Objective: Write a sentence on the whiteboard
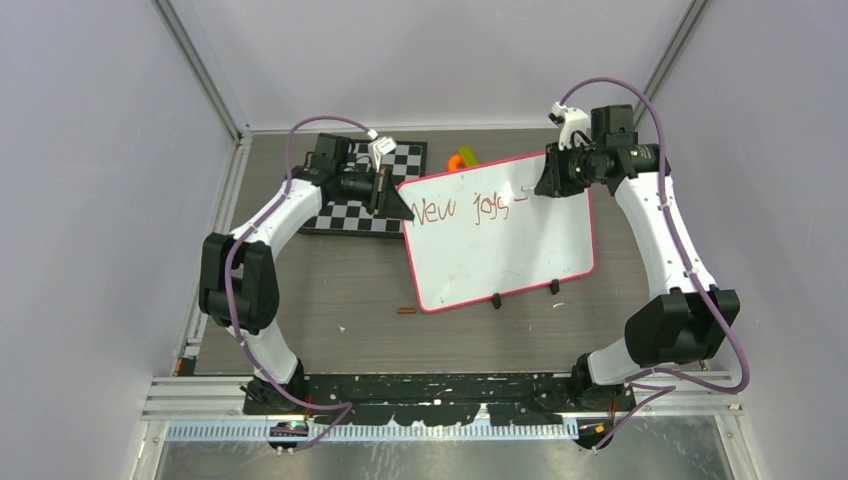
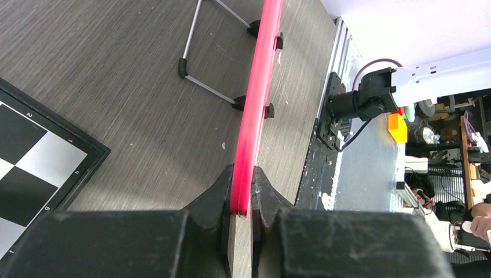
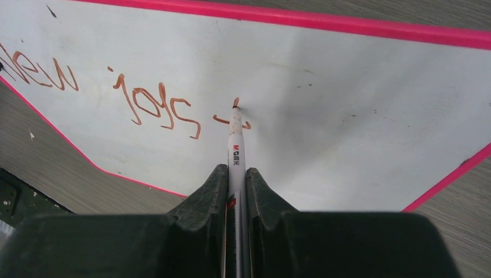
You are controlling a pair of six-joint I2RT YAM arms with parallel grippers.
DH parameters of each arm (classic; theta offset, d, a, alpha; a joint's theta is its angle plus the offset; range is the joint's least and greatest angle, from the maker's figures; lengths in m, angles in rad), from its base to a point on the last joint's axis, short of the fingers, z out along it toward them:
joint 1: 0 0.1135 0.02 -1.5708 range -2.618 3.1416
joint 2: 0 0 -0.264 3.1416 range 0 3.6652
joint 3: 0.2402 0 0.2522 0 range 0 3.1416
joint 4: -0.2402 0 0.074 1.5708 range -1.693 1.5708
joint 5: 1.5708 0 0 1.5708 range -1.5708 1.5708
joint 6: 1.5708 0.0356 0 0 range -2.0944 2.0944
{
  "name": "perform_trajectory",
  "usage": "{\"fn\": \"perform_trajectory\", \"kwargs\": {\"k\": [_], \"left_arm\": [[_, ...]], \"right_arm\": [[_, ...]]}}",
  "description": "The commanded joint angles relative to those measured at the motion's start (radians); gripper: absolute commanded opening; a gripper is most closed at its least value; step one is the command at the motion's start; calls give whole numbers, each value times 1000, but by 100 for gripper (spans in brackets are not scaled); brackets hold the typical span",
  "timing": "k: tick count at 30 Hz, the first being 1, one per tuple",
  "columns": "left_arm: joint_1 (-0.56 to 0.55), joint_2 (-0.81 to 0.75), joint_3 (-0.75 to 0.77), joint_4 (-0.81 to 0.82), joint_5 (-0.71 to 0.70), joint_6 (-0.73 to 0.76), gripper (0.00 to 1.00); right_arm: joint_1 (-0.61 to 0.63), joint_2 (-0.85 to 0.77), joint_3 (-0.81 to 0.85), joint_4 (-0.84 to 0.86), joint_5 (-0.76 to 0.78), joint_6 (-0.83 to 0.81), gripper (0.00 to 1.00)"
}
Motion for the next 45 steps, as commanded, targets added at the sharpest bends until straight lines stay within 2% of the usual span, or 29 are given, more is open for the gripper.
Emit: {"fn": "perform_trajectory", "kwargs": {"k": [1, 10, 18, 25, 36, 45], "left_arm": [[-14, 17, 23, -3, -82, 39, 0], [-13, 18, 18, -5, -82, 41, 0], [-13, 11, 17, -6, -81, 42, 0], [-13, 6, 12, -6, -79, 45, 0], [-15, 9, 17, -6, -79, 41, 0], [-15, 6, 20, -11, -82, 48, 0]], "right_arm": [[7, -33, -48, 30, -1, -13, 0], [7, -77, -115, 21, 12, -26, 0], [3, -68, -63, -23, 62, -69, 0], [2, -92, -14, -62, 18, -62, 0], [2, -80, -3, -41, 99, -86, 0], [4, -52, -4, 3, 87, -73, 0]]}}
